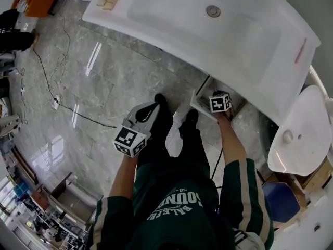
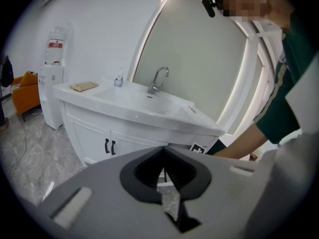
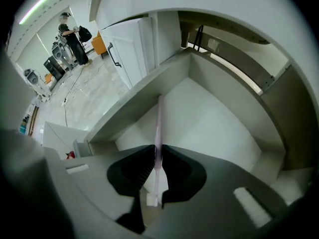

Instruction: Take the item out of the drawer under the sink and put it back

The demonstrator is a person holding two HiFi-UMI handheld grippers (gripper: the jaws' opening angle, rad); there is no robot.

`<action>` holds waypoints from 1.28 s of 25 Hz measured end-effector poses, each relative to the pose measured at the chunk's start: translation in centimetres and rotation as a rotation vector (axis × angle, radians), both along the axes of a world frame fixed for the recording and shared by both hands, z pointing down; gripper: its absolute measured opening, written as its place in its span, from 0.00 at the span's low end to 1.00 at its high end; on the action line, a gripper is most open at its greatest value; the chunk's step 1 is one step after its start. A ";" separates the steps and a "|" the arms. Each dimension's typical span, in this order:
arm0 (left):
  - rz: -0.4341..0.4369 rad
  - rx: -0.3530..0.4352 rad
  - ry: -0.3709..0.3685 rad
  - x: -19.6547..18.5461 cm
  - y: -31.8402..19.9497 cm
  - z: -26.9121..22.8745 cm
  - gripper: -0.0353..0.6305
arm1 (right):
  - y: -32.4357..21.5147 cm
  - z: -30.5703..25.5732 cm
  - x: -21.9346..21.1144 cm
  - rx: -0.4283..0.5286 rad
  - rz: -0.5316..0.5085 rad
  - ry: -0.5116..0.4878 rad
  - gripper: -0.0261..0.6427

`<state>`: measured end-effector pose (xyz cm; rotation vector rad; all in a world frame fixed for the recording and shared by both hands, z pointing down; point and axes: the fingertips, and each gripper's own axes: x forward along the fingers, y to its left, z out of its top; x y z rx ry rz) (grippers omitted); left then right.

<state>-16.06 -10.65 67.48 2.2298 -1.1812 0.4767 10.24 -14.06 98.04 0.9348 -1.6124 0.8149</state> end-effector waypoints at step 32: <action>0.317 0.109 0.131 0.1 -7.9 -10.4 0.13 | 0.8 -26.6 -5.2 0.356 0.348 -0.128 0.04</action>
